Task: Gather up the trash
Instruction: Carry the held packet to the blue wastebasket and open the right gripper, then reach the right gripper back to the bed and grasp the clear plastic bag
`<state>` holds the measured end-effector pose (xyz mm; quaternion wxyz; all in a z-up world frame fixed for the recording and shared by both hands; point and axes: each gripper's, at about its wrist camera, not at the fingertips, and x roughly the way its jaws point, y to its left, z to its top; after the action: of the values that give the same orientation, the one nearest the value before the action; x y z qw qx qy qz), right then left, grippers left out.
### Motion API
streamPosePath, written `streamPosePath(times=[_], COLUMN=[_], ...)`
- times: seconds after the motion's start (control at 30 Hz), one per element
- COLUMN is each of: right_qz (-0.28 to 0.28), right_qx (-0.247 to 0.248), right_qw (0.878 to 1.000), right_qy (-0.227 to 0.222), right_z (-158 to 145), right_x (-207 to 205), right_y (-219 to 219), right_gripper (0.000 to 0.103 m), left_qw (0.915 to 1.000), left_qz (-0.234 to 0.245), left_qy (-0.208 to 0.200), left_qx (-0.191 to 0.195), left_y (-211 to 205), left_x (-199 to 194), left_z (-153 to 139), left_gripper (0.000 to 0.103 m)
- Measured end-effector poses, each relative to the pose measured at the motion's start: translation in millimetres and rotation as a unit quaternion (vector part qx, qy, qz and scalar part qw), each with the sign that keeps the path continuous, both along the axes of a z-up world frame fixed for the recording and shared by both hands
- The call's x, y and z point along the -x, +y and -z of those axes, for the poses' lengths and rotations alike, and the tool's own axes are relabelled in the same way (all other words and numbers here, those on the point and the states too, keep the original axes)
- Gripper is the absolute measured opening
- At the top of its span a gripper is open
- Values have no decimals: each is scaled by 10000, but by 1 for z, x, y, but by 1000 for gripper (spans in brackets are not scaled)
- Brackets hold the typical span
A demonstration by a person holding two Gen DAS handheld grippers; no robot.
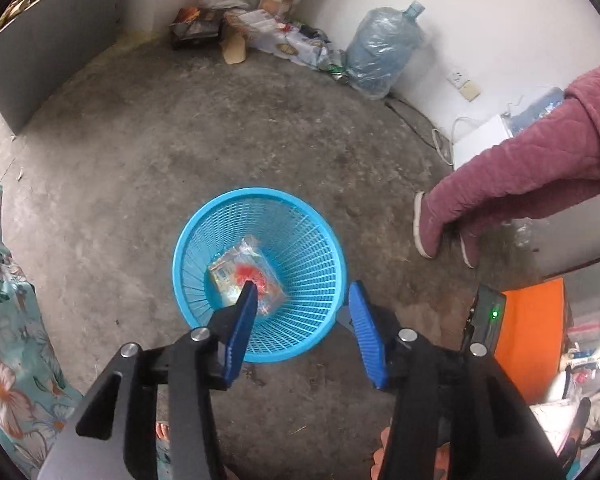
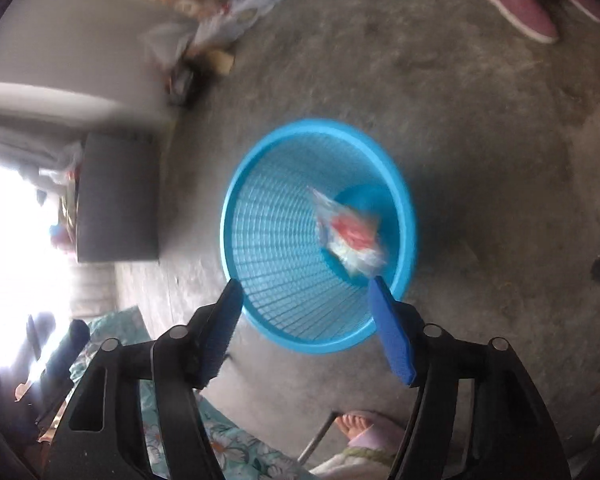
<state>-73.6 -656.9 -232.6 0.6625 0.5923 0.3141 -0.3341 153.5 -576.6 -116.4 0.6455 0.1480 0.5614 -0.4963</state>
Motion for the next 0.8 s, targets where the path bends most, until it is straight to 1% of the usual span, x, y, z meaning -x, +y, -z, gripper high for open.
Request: streamPosePath(times=[0.1,0.17,0.2,0.23,0.3,0.33,0.37,0.4,0.47,0.5,0.57,0.6,0.7,0.73,0.8], right_qz=[22,-5,-49,-104,-256,-327,-398,-456,-569,-636,-829,-977,-1428,-1530,-1708], right_qx=[346,559,645,736,1028,1221,1471,1708,2188,2409,2630,2648,2795,2890,3166], right_qw=[9994,9984,9979,9972,9942,9917,9879,9837,9737,9682,9612,9593,9494,9449,9327], right_qy=[80,73,25,-44,-207,-245,-298,-323,-275,-231,-110,-40,109,144,272], right_z=[-25,-48,-52,-67,-99,-116,-139,-158,-193,-209,-232,-238,-249,-250,-250], right_x=[12,14,11,11,9,8,10,9,12,13,13,9,-4,-6,-10], right_y=[13,19,20,26,43,52,65,76,100,114,141,151,185,195,221], right_gripper=[65,69,70,71,74,77,82,85,95,95,95,95,95,95,95], left_qw=[9997,9991,9987,9981,9967,9946,9935,9914,9881,9871,9852,9840,9815,9824,9850], left_qz=[108,205,240,252,269,249,225,191,225,239,146,61,-361,-470,-633], left_qy=[-105,-153,-86,-27,-42,-84,-146,-211,-259,-287,-411,-453,-609,-501,-20], left_qx=[203,327,447,570,768,1009,1104,1278,1500,1558,1656,1720,1777,1736,1607], left_y=[14,27,39,50,71,93,105,127,161,176,218,238,301,322,353], left_x=[5,12,14,15,17,17,19,21,22,22,24,24,27,27,22], left_z=[-19,-41,-56,-68,-93,-114,-125,-144,-167,-175,-194,-199,-207,-205,-194], left_gripper=[51,53,55,56,62,64,68,70,72,72,73,77,80,80,82])
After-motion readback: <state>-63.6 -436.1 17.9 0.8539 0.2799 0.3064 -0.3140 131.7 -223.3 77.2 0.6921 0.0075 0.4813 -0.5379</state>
